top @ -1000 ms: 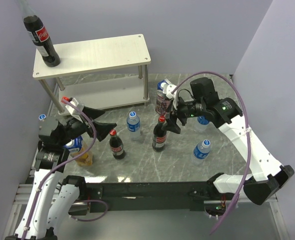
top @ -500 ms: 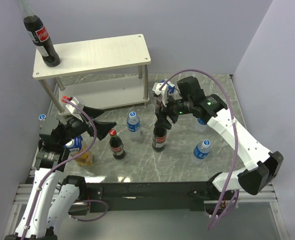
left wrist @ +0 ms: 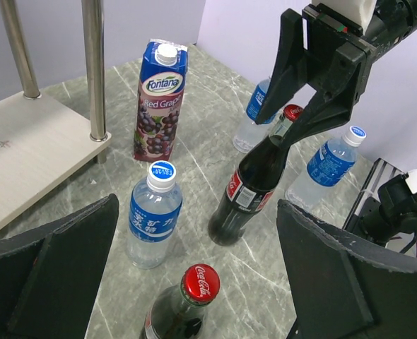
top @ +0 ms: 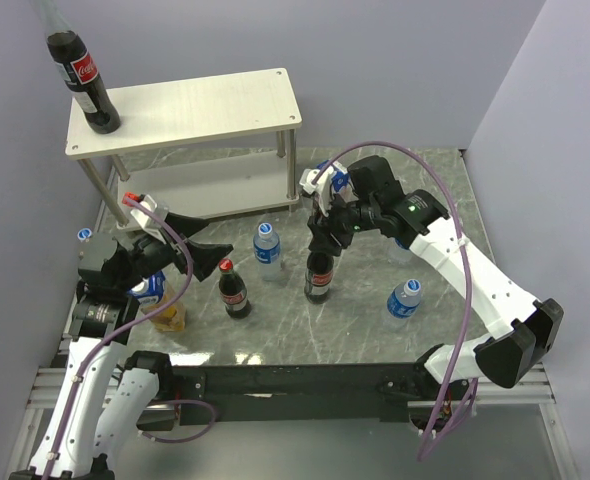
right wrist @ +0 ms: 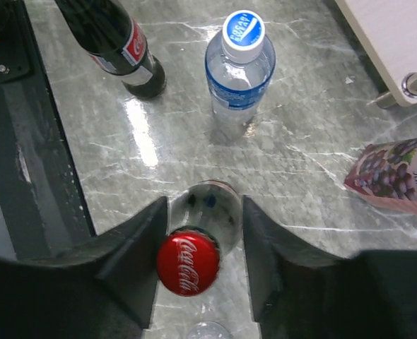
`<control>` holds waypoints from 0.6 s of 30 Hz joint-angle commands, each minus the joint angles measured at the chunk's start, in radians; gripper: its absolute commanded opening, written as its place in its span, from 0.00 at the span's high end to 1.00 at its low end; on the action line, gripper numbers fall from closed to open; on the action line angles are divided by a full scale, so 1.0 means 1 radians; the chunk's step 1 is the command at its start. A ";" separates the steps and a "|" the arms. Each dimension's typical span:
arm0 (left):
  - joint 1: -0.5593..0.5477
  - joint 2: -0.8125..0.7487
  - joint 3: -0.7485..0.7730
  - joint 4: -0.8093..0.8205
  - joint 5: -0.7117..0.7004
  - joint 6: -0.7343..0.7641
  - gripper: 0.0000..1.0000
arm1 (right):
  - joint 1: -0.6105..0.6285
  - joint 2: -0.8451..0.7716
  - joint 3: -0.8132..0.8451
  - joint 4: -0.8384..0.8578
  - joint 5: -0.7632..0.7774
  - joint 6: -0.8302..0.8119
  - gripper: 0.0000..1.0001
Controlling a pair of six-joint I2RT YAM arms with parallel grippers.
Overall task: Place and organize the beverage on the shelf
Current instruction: Pick up the drink from the center of the board.
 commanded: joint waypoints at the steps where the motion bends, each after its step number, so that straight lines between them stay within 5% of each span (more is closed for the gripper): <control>1: -0.003 -0.002 0.021 0.037 0.012 -0.006 0.01 | 0.013 -0.008 -0.003 0.014 0.004 0.001 0.49; 6: -0.003 0.007 0.036 0.043 0.018 -0.027 0.00 | 0.021 -0.017 0.001 0.002 0.003 -0.004 0.67; 10: -0.003 0.027 0.054 0.052 0.007 -0.053 0.01 | 0.021 -0.025 0.006 -0.012 0.003 -0.009 1.00; 18: -0.020 0.123 0.091 0.179 0.043 -0.160 0.02 | 0.015 -0.059 0.122 -0.034 0.099 0.025 1.00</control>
